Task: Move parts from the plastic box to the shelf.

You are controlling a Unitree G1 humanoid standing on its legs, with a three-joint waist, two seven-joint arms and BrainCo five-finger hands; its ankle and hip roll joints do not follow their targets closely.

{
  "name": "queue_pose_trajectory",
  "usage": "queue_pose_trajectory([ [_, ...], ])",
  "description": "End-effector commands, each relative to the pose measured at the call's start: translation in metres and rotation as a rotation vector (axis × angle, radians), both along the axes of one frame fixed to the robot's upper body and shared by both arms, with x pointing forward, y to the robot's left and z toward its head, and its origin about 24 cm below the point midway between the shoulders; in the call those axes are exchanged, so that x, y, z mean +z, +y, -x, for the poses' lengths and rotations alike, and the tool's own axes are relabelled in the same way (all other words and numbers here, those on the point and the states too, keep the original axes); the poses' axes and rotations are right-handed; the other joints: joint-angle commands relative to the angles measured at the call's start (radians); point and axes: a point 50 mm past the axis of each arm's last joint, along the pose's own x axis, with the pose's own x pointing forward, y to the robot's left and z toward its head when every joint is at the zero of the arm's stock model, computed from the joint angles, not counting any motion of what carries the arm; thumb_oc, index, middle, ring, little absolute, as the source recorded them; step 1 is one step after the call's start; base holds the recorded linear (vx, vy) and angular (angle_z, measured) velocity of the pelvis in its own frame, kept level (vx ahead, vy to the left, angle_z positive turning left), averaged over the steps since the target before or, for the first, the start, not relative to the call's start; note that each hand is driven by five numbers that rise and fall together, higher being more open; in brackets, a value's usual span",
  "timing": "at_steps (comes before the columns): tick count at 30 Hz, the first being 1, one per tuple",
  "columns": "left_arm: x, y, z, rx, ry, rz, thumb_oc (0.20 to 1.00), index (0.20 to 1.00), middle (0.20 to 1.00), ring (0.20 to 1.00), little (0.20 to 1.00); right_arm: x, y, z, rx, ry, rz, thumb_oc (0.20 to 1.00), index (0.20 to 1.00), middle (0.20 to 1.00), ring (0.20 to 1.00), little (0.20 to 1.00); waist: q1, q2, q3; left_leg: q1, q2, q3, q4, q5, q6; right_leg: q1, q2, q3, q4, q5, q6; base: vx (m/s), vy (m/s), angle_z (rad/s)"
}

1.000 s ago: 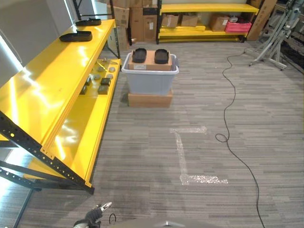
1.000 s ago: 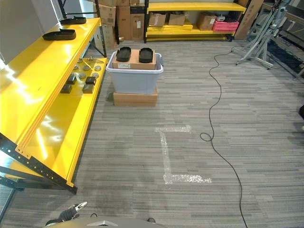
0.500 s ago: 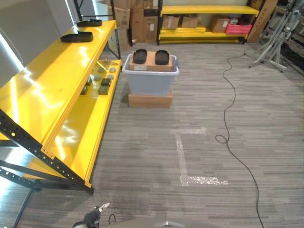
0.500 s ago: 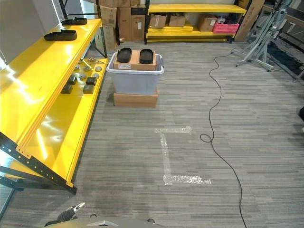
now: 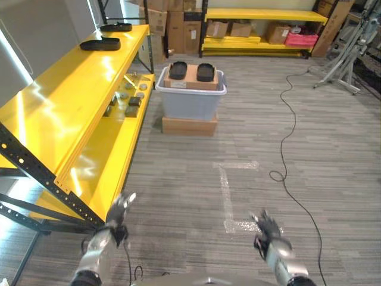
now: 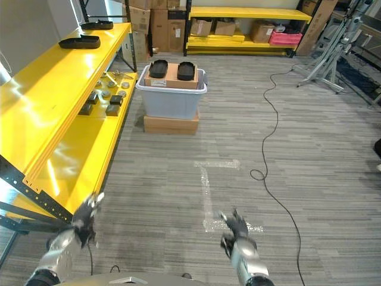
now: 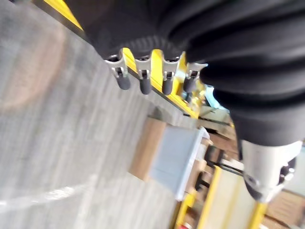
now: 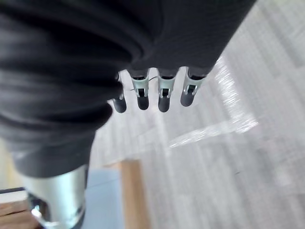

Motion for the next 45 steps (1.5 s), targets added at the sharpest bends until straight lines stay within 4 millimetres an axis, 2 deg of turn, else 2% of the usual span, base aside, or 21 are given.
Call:
queue_pose_trajectory([
  [1,0.021,0.015,-0.019,0.055,-0.069,-0.010,1.000,1.000,1.000,1.000,1.000,0.018,-0.012,-0.014,-0.029,-0.068,0.046,1.000,1.000,1.000,1.000,1.000,0.001,-0.010,-0.015,-0.027,0.042,0.073,0.029,-0.045,-0.037,-0.025,-0.050,-0.025,0.010,-0.007,0.086,0.00,0.000,0.00],
  [2,0.024,0.016,-0.020,0.058,-0.081,-0.015,1.000,1.000,1.000,1.000,1.000,0.021,-0.011,-0.015,-0.025,-0.087,0.045,1.000,1.000,1.000,1.000,1.000,0.000,-0.010,-0.015,-0.027,0.042,0.074,0.028,-0.045,-0.037,-0.025,-0.050,-0.025,0.010,-0.007,0.087,0.00,0.000,0.00],
  [3,0.050,0.018,-0.027,0.076,-0.179,-0.102,1.000,1.000,1.000,1.000,1.000,0.048,-0.009,-0.025,0.024,-0.211,0.058,1.000,1.000,1.000,1.000,1.000,-0.004,-0.008,-0.014,-0.025,0.043,0.077,0.026,-0.044,-0.038,-0.026,-0.049,-0.025,0.012,-0.010,0.087,0.00,0.000,0.00],
  [4,0.050,0.018,-0.027,0.076,-0.179,-0.102,1.000,1.000,1.000,1.000,1.000,0.048,-0.009,-0.025,0.024,-0.211,0.058,1.000,1.000,1.000,1.000,1.000,-0.004,-0.008,-0.014,-0.025,0.043,0.077,0.026,-0.044,-0.038,-0.026,-0.049,-0.025,0.012,-0.010,0.087,0.01,0.019,-0.04],
  [6,0.081,0.022,-0.031,0.069,-0.313,-0.129,1.000,1.000,1.000,1.000,1.000,0.082,-0.008,-0.032,0.080,-0.372,0.064,1.000,1.000,1.000,1.000,1.000,-0.005,-0.008,-0.012,-0.023,0.043,0.082,0.023,-0.042,-0.039,-0.025,-0.048,-0.027,0.010,-0.013,0.087,0.00,0.009,-0.02],
  [7,0.081,0.022,-0.031,0.069,-0.312,-0.129,1.000,1.000,1.000,1.000,1.000,0.082,-0.008,-0.032,0.081,-0.372,0.064,1.000,1.000,1.000,1.000,1.000,-0.005,-0.008,-0.012,-0.023,0.043,0.082,0.023,-0.042,-0.039,-0.025,-0.048,-0.027,0.010,-0.013,0.087,0.02,0.032,-0.05],
  [8,0.107,0.022,-0.032,0.056,-0.410,-0.117,1.000,1.000,1.000,1.000,1.000,0.107,-0.009,-0.034,0.114,-0.480,0.085,1.000,1.000,1.000,1.000,1.000,-0.003,-0.006,-0.011,-0.025,0.041,0.081,0.023,-0.042,-0.040,-0.025,-0.047,-0.028,0.008,-0.013,0.090,0.02,0.036,-0.05],
  [10,0.115,0.020,-0.032,0.060,-0.420,-0.098,1.000,1.000,1.000,1.000,1.000,0.117,-0.007,-0.034,0.132,-0.509,0.088,1.000,1.000,1.000,1.000,1.000,-0.003,-0.005,-0.011,-0.026,0.039,0.078,0.024,-0.042,-0.041,-0.025,-0.048,-0.029,0.007,-0.013,0.093,0.03,0.047,-0.02],
  [14,0.124,0.022,-0.026,0.085,-0.430,-0.072,1.000,1.000,1.000,1.000,1.000,0.118,-0.005,-0.030,0.115,-0.487,0.023,1.000,1.000,1.000,1.000,1.000,0.001,-0.007,-0.013,-0.030,0.032,0.078,0.029,-0.046,-0.039,-0.030,-0.056,-0.032,0.015,-0.016,0.098,0.06,0.071,-0.02],
  [23,0.117,0.022,-0.021,0.055,-0.379,-0.014,1.000,1.000,1.000,1.000,1.000,0.114,0.000,-0.027,0.106,-0.487,-0.017,1.000,1.000,1.000,1.000,1.000,0.005,-0.004,0.000,-0.052,0.005,0.078,0.084,-0.076,-0.010,-0.060,-0.087,-0.009,0.086,-0.034,0.110,0.07,0.106,-0.10],
  [25,0.119,0.021,-0.022,0.060,-0.389,-0.017,1.000,1.000,1.000,1.000,1.000,0.115,0.001,-0.028,0.103,-0.492,-0.016,1.000,1.000,1.000,1.000,1.000,0.002,0.000,0.009,-0.061,-0.003,0.070,0.105,-0.086,0.004,-0.081,-0.092,0.009,0.147,-0.051,0.112,0.08,0.163,-0.11],
  [26,0.122,0.020,-0.024,0.050,-0.414,-0.045,1.000,1.000,1.000,1.000,1.000,0.117,0.003,-0.029,0.097,-0.501,-0.023,1.000,1.000,1.000,1.000,1.000,-0.003,0.002,0.024,-0.079,-0.019,0.066,0.138,-0.099,0.028,-0.117,-0.097,0.024,0.254,-0.062,0.115,0.07,0.183,-0.13],
  [27,0.124,0.019,-0.025,0.047,-0.422,-0.054,1.000,1.000,1.000,1.000,1.000,0.118,0.004,-0.030,0.092,-0.504,-0.028,1.000,1.000,1.000,1.000,1.000,-0.006,0.005,0.033,-0.083,-0.023,0.062,0.147,-0.102,0.040,-0.136,-0.098,0.028,0.308,-0.057,0.117,0.09,0.287,-0.08],
  [28,0.127,0.016,-0.028,0.037,-0.435,-0.060,1.000,1.000,1.000,1.000,1.000,0.118,0.007,-0.030,0.086,-0.506,-0.047,1.000,1.000,1.000,1.000,1.000,-0.013,0.011,0.062,-0.095,-0.038,0.057,0.180,-0.118,0.070,-0.225,-0.115,0.043,0.502,-0.033,0.124,0.04,0.238,-0.02],
  [30,0.129,0.015,-0.029,0.031,-0.445,-0.066,1.000,1.000,1.000,1.000,1.000,0.116,0.010,-0.028,0.089,-0.507,-0.051,1.000,1.000,1.000,1.000,1.000,-0.018,0.021,0.093,-0.108,-0.049,0.060,0.228,-0.141,0.090,-0.329,-0.138,0.051,0.696,0.016,0.119,0.05,0.219,0.01],
  [32,0.128,0.016,-0.027,0.030,-0.445,-0.076,1.000,1.000,1.000,1.000,1.000,0.114,0.011,-0.026,0.094,-0.503,-0.078,1.000,1.000,1.000,1.000,1.000,-0.020,0.029,0.114,-0.113,-0.053,0.070,0.258,-0.159,0.102,-0.389,-0.154,0.044,0.794,0.040,0.117,0.11,0.122,-0.06],
  [33,0.127,0.020,-0.024,0.052,-0.447,-0.079,1.000,1.000,1.000,1.000,1.000,0.111,0.011,-0.023,0.109,-0.495,-0.092,1.000,1.000,1.000,1.000,1.000,-0.023,0.017,0.124,-0.112,-0.068,0.078,0.283,-0.187,0.105,-0.425,-0.167,0.032,0.737,0.085,0.131,0.21,0.018,-0.31],
  [35,0.128,0.023,-0.023,0.063,-0.449,-0.086,1.000,1.000,1.000,1.000,1.000,0.110,0.010,-0.022,0.120,-0.498,-0.093,1.000,1.000,1.000,1.000,1.000,-0.026,0.003,0.126,-0.104,-0.077,0.072,0.294,-0.207,0.094,-0.406,-0.163,0.027,0.611,0.101,0.141,0.27,-0.097,-0.27],
  [37,0.130,0.023,-0.023,0.064,-0.450,-0.087,1.000,1.000,1.000,1.000,1.000,0.109,0.008,-0.022,0.124,-0.503,-0.101,1.000,1.000,1.000,1.000,1.000,-0.035,-0.026,0.124,-0.088,-0.097,0.051,0.306,-0.237,0.076,-0.370,-0.153,0.034,0.380,0.124,0.157,0.35,-0.175,-0.05],
  [40,0.128,0.020,-0.022,0.056,-0.446,-0.079,1.000,1.000,1.000,1.000,1.000,0.110,-0.003,-0.018,0.125,-0.491,-0.107,1.000,1.000,1.000,1.000,1.000,-0.050,-0.051,0.118,-0.044,-0.094,0.031,0.324,-0.287,0.056,-0.328,-0.158,0.036,0.048,0.147,0.174,0.52,-0.209,-0.01],
  [45,0.121,0.020,-0.017,0.058,-0.418,-0.061,1.000,1.000,1.000,1.000,1.000,0.106,-0.006,-0.009,0.140,-0.468,-0.111,1.000,1.000,1.000,1.000,1.000,-0.062,-0.068,0.110,-0.021,-0.072,0.044,0.376,-0.334,0.046,-0.318,-0.173,0.033,-0.006,0.160,0.179,0.49,-0.193,0.17],
])
